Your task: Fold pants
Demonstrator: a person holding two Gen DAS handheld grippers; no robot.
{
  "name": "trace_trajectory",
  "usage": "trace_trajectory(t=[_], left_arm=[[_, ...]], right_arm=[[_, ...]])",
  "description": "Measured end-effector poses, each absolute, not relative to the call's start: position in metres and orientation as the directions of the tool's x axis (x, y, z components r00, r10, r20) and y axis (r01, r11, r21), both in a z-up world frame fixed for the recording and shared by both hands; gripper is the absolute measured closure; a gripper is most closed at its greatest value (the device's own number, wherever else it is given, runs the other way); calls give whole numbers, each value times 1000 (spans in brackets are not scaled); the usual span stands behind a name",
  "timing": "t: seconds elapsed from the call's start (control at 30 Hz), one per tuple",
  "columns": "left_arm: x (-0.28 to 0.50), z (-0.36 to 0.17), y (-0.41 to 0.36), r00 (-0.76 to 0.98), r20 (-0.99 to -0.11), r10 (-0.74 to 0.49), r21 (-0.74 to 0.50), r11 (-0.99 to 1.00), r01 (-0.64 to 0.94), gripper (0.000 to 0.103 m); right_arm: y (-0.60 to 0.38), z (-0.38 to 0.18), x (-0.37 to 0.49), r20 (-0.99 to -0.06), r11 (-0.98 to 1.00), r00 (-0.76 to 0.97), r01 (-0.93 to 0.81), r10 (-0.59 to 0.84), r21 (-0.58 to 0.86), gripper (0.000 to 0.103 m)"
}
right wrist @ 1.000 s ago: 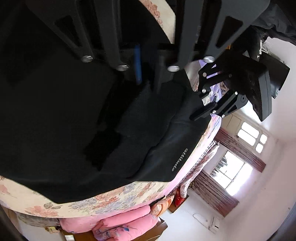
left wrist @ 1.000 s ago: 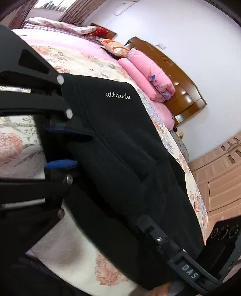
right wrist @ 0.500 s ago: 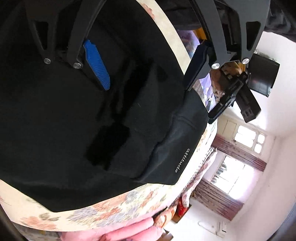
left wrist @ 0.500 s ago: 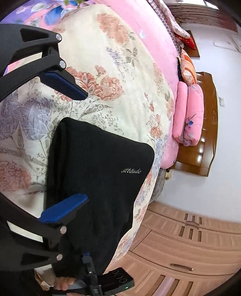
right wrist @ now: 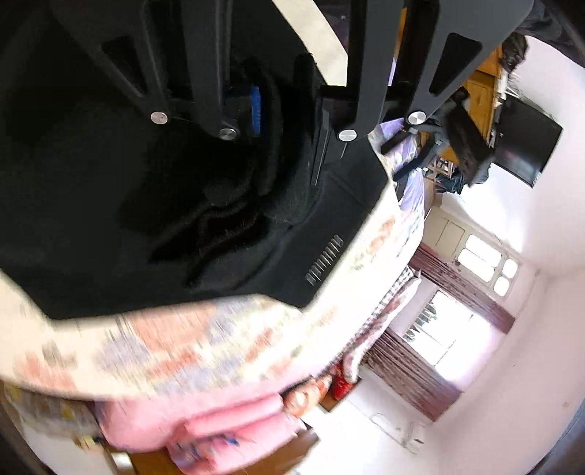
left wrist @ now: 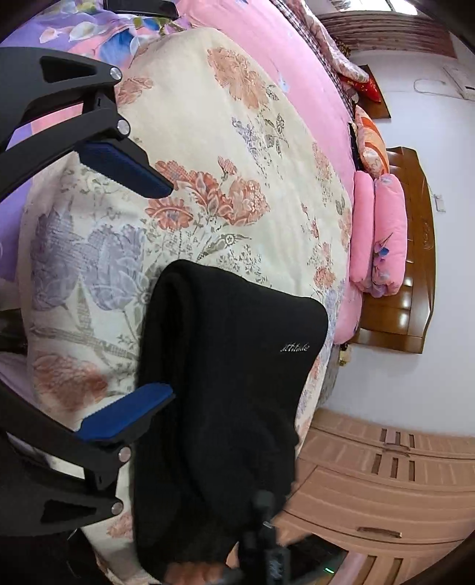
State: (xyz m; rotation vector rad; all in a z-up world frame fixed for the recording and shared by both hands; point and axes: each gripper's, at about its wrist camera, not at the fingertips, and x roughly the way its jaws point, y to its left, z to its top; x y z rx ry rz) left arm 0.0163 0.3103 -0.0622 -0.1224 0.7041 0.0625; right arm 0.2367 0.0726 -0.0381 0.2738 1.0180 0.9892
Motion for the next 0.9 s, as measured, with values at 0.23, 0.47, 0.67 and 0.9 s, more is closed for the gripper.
trace_trajectory(t=[0.23, 0.47, 0.67, 0.9], left_arm=[[47, -62, 317, 756, -644, 118, -22, 985, -172, 5], [61, -69, 344, 756, -642, 127, -99, 964, -246, 4], [63, -76, 321, 712, -668, 219, 50, 967, -250, 4], [61, -60, 294, 704, -631, 326, 241, 945, -222, 4]], right_arm=[[74, 25, 225, -505, 511, 232, -675, 831, 532, 81], [45, -12, 201, -583, 595, 265, -632, 768, 496, 82], [22, -80, 203, -640, 653, 244, -529, 728, 542, 82], [3, -52, 192, -597, 668, 341, -555, 726, 496, 82]])
